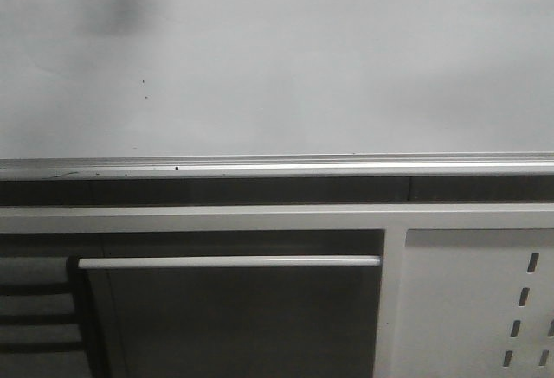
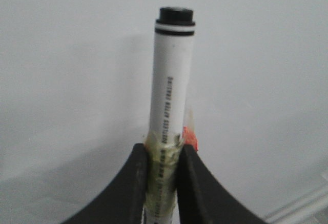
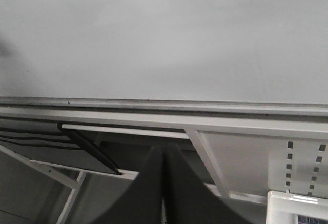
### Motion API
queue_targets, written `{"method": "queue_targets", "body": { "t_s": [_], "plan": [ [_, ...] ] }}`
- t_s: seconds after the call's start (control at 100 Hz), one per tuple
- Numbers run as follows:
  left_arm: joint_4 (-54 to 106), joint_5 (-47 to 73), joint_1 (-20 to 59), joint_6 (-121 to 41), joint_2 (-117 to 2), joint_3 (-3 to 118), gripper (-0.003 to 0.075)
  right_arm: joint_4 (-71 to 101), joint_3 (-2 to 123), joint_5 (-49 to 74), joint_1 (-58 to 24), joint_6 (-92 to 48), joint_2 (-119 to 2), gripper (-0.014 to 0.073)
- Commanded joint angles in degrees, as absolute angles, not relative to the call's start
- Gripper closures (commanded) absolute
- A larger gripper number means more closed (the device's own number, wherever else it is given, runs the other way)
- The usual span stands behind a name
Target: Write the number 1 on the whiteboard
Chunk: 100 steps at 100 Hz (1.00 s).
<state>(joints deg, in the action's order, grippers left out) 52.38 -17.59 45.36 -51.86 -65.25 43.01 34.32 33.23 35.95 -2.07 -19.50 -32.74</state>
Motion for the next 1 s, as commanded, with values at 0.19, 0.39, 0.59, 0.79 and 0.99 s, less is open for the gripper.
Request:
{"method": "queue_targets", "body": {
  "t_s": [0.19, 0.39, 0.59, 0.79, 0.99],
  "plan": [
    [48.4, 3.1, 45.9, -59.4, -61.9, 44.9, 0.0741, 44.7, 37.6, 42.9, -2.2, -31.6, -34.9, 0.0657],
    [41.3, 8.1, 49.6, -59.4, -61.9, 44.9, 0.0741, 48.5, 45.3, 52.8, -2.2, -36.7, -42.9, 0.0657],
    [40.4, 7.9, 53.0, -59.4, -63.8, 45.1, 0.0741, 52.3, 54.5, 62.4, -2.2, -39.8, -53.0, 0.0583],
    [40.4, 8.1, 53.7, -59.4, -66.3, 46.8, 0.0741, 55.0, 61.9, 67.3, -4.0, -39.8, -60.6, 0.0392],
    [40.1, 10.2, 53.7, -59.4, -69.0, 50.4, 0.0741, 55.3, 66.1, 66.5, -9.6, -39.8, -64.7, 0.0392]
  ]
}}
